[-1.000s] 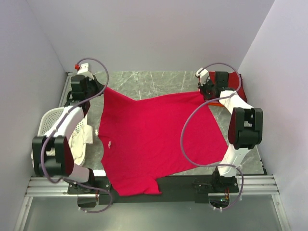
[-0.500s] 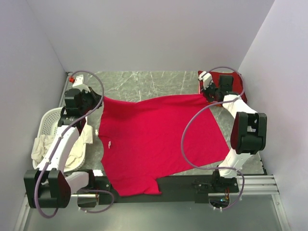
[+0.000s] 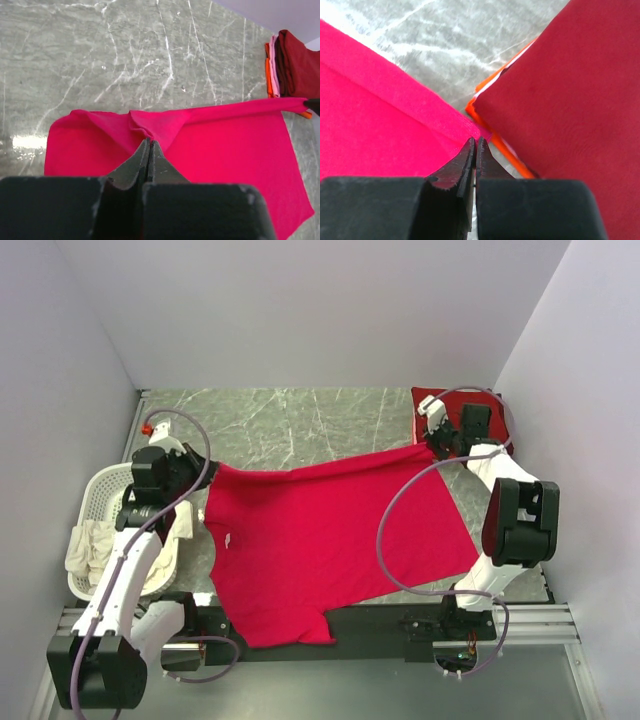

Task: Fold and stack the t-shirts
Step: Fold the tshirt

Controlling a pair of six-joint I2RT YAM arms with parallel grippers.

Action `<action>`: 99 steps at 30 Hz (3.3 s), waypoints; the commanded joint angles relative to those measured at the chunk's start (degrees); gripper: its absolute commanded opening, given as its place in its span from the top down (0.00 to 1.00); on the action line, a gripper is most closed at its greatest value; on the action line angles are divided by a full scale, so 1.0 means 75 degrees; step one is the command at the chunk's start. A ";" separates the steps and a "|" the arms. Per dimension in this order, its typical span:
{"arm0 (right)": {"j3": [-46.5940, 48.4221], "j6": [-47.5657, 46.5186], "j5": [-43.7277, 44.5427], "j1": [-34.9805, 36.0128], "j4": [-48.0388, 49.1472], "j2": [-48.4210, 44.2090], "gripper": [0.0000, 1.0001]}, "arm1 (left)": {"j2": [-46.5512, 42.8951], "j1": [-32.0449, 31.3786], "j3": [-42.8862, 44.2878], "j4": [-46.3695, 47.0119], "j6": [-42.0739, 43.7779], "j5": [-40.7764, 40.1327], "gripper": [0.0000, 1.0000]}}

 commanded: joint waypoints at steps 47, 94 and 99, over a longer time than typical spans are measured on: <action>-0.0978 -0.0653 -0.0135 -0.0556 0.0257 -0.0747 1.00 | -0.1707 0.0007 -0.0131 -0.2044 -0.0634 0.0381 1.00; -0.1426 -0.0559 -0.2642 0.0522 -0.2683 -0.3665 0.14 | 0.4124 -0.1351 0.2423 -0.3684 0.1452 0.1063 0.53; -0.1411 -0.0607 -0.2783 0.0522 -0.3259 -0.4120 0.16 | 0.5007 -0.2043 0.2810 -0.3650 0.1394 0.0054 0.54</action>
